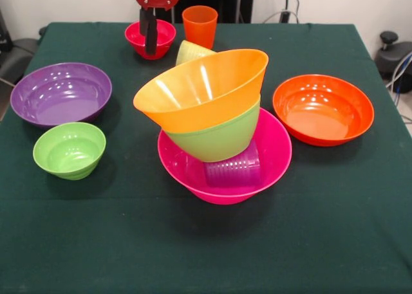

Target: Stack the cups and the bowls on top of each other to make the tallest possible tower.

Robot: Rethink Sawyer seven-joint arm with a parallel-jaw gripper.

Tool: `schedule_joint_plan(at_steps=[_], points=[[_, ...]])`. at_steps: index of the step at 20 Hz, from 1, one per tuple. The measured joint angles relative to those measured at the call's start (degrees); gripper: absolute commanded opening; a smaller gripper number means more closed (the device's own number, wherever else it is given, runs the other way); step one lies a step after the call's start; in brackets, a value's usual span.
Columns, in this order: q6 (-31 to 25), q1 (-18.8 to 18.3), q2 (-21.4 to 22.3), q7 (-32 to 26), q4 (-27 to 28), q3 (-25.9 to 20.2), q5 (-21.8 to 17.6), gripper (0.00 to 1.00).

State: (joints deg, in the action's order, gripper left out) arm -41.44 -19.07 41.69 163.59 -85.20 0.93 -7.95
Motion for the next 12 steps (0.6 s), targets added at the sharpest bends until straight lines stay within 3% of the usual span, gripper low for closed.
schedule_joint_plan(at_steps=[12], points=[[2.3, -4.0, 2.4, 0.0, -6.7, -0.6, 0.0, 1.0]])
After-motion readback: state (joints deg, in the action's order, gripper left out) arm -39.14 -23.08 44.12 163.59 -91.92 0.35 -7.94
